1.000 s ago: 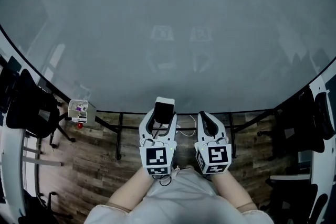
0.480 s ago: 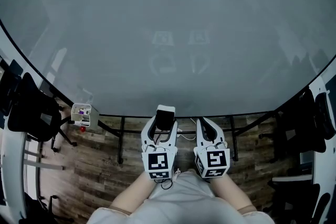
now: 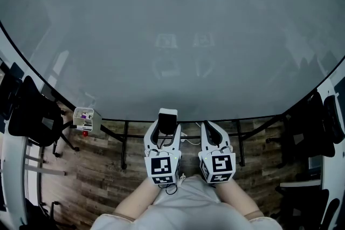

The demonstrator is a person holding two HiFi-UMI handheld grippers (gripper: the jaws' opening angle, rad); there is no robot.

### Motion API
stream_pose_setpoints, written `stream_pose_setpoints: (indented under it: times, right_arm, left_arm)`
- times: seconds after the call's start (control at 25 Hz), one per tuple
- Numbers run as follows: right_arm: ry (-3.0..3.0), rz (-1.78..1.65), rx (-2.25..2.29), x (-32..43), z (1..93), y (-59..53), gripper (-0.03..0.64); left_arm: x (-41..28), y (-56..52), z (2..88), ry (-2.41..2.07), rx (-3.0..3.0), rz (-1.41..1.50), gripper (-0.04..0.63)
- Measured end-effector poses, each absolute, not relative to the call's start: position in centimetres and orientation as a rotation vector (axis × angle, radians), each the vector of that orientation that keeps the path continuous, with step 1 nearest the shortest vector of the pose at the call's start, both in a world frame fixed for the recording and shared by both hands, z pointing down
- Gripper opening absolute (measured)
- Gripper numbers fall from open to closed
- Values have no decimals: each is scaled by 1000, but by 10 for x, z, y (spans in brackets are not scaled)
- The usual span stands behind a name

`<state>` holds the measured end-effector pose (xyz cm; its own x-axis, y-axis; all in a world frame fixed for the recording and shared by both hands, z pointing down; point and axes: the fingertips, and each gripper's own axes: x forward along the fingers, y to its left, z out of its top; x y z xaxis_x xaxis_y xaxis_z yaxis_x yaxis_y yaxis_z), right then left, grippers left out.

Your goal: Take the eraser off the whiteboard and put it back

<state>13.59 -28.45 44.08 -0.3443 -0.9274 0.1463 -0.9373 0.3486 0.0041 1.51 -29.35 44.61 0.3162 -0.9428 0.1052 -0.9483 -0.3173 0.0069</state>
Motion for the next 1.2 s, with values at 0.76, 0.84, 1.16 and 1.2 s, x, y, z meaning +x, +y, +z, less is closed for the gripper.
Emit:
stream_pose_setpoints:
  times: [0.76, 0.84, 1.16, 1.2]
  right_arm:
    - [-2451, 145, 1710, 148, 451, -303, 28]
    - [-2448, 148, 1709, 148, 452, -303, 28]
    - [-2446, 180, 1725, 157, 452, -311, 28]
    - [-2447, 177, 1726, 158, 451, -312, 29]
  left_arm:
    - [25, -340, 377, -1853, 2520, -28, 258]
    - [24, -345, 371, -1866, 2530, -26, 258]
    - [22, -358, 373, -1903, 2494, 26, 258]
    - [23, -359, 374, -1902, 2494, 29, 258]
